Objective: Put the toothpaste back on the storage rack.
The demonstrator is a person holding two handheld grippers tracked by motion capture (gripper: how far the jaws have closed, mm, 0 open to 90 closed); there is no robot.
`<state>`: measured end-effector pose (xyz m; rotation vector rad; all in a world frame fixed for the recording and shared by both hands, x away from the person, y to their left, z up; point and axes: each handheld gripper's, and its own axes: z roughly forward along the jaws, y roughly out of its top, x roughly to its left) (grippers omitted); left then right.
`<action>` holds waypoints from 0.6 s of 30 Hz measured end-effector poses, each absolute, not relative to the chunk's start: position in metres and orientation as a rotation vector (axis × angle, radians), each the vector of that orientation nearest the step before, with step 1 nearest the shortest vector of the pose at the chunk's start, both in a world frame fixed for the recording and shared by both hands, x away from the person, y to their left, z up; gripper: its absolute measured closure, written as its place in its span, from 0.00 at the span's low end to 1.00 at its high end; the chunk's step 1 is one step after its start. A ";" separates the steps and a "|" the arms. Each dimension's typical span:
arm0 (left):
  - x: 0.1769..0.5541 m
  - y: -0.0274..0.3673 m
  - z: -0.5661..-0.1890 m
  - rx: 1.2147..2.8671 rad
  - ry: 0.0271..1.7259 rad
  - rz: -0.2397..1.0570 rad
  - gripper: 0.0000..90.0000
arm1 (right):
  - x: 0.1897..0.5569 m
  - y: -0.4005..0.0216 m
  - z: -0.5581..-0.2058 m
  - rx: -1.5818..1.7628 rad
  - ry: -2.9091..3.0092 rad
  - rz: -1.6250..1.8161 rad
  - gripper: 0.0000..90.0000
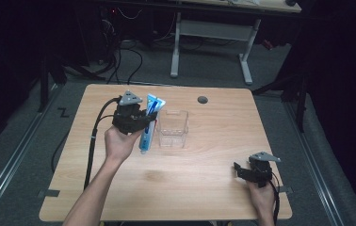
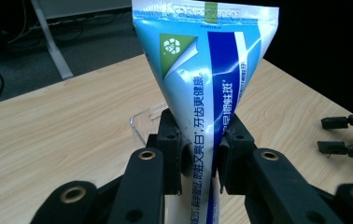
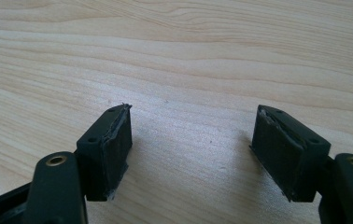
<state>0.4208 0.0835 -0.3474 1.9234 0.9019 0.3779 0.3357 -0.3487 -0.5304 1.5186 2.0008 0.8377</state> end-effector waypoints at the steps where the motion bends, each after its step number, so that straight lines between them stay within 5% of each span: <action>1: 0.422 0.081 -0.346 1.925 0.894 0.375 0.82 | 0.336 -0.349 -0.530 1.518 2.001 0.838 0.32; 18: 0.441 0.062 -0.332 1.916 0.869 0.349 0.82 | 0.336 -0.349 -0.530 1.517 2.002 0.838 0.32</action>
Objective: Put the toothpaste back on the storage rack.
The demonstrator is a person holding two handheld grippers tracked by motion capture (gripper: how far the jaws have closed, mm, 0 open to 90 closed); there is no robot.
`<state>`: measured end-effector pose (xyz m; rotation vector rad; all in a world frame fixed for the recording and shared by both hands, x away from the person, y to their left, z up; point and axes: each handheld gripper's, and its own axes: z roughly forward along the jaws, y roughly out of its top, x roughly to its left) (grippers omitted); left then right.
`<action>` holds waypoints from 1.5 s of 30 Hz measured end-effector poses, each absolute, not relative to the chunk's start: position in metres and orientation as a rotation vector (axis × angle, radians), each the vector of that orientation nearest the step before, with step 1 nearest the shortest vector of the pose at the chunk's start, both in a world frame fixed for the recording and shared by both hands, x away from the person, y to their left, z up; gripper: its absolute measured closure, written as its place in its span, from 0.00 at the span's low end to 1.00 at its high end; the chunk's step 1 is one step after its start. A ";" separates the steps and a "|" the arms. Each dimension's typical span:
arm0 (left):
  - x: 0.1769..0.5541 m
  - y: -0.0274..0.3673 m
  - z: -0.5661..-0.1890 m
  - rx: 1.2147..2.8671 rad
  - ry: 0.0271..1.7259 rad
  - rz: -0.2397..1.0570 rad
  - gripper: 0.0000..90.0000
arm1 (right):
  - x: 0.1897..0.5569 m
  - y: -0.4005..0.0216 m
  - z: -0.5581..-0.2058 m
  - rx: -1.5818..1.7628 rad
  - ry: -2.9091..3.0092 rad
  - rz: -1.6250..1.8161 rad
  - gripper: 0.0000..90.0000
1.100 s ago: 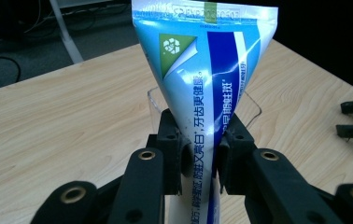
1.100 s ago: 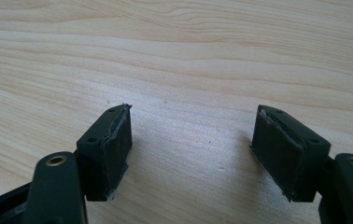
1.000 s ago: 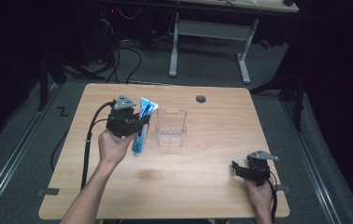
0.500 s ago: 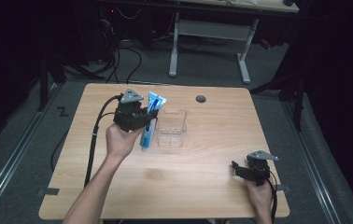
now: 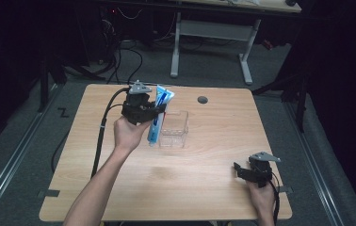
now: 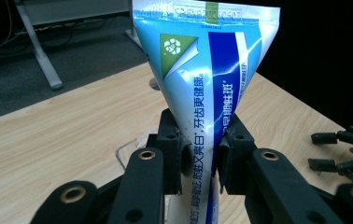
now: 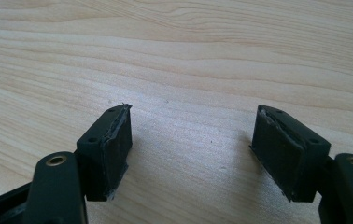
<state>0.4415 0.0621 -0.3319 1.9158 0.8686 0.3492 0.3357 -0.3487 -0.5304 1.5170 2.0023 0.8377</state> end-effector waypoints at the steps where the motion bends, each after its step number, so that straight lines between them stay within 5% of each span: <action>1: 0.442 0.061 -0.331 1.912 0.867 0.351 0.82 | 0.336 -0.349 -0.530 1.517 2.002 0.838 0.32; 45: 0.482 0.029 -0.338 1.841 0.920 0.434 0.82 | 0.336 -0.348 -0.530 1.517 2.004 0.839 0.32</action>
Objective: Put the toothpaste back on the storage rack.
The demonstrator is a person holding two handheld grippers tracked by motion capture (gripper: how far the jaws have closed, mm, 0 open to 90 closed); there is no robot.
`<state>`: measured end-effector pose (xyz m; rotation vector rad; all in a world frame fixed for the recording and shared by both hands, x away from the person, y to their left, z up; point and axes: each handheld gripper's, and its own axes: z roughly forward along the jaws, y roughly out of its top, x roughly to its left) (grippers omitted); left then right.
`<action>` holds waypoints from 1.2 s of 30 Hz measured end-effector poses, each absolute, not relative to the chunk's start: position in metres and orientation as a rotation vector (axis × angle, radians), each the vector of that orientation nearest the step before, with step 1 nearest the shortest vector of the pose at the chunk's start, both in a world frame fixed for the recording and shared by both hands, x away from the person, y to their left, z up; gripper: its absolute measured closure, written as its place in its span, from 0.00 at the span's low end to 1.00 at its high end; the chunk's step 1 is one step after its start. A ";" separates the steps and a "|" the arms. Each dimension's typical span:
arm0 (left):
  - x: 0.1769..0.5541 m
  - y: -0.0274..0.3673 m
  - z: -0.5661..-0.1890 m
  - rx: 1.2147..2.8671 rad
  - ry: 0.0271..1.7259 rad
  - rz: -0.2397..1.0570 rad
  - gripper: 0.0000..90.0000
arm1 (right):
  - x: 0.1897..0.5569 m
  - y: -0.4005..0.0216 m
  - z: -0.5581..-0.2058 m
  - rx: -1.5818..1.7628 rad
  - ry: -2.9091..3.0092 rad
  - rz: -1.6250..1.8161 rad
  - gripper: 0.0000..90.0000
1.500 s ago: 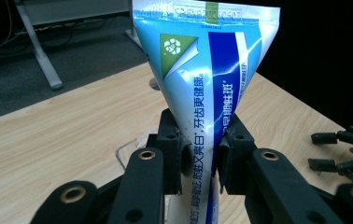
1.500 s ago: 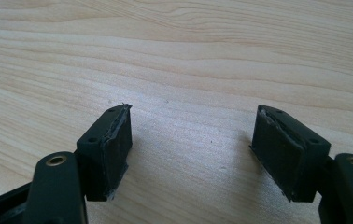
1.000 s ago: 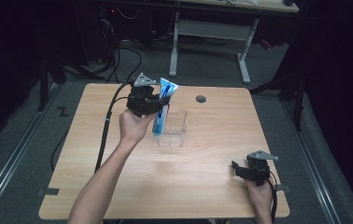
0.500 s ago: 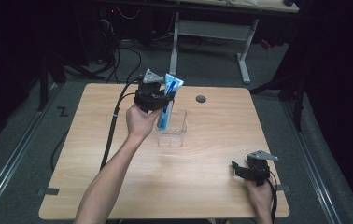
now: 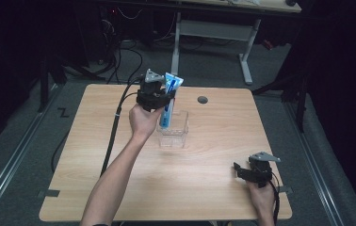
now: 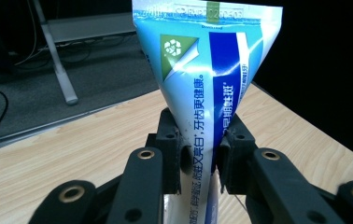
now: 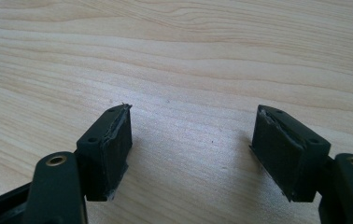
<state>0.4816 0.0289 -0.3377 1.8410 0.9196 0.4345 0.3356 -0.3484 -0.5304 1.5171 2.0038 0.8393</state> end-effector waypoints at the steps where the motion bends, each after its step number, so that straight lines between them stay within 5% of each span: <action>1: 0.482 0.029 -0.339 1.838 0.921 0.435 0.82 | 0.336 -0.348 -0.530 1.517 2.004 0.839 0.32; 36: 0.492 0.033 -0.386 1.897 1.007 0.403 0.80 | 0.336 -0.348 -0.530 1.514 2.003 0.838 0.32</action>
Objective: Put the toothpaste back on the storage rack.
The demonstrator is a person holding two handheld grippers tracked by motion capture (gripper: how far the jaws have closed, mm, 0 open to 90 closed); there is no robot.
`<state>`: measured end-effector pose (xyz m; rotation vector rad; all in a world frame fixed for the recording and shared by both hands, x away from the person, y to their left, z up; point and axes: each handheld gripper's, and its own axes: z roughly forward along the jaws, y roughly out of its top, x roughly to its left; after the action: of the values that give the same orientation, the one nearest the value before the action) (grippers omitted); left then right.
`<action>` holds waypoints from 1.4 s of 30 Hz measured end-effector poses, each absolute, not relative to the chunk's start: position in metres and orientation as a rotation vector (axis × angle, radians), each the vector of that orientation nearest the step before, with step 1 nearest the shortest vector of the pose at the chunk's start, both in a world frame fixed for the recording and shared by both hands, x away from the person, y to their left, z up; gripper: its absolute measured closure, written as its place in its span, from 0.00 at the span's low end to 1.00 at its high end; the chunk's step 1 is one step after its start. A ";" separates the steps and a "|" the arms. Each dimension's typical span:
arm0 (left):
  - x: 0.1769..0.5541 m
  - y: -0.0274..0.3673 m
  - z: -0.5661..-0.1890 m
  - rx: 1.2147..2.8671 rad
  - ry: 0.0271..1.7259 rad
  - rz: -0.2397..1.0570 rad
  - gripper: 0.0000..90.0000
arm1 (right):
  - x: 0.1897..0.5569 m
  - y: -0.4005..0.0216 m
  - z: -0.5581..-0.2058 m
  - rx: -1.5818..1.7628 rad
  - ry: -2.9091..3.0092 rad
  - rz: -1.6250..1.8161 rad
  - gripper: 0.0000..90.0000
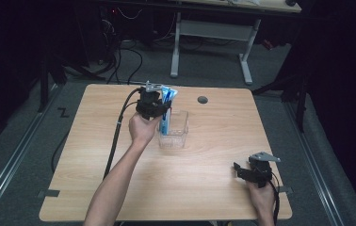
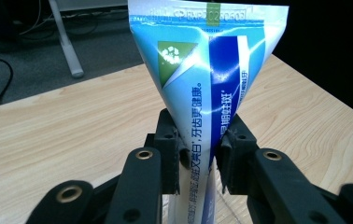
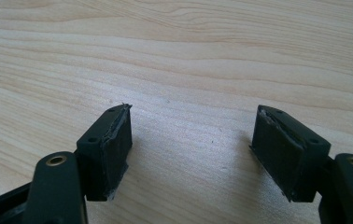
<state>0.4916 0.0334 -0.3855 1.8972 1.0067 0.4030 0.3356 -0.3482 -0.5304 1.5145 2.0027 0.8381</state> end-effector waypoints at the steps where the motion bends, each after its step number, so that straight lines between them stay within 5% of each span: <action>1: 0.491 0.033 -0.387 1.901 1.009 0.401 0.80 | 0.336 -0.348 -0.530 1.514 2.003 0.838 0.32; 28: 0.491 0.037 -0.414 1.913 1.078 0.345 0.80 | 0.336 -0.348 -0.530 1.514 2.003 0.838 0.32; 42: 0.493 0.041 -0.415 1.933 1.089 0.419 0.78 | 0.336 -0.348 -0.530 1.514 2.003 0.838 0.32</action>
<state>0.4929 0.0410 -0.4150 1.9334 1.0888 0.4194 0.3356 -0.3482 -0.5304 1.5143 2.0029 0.8383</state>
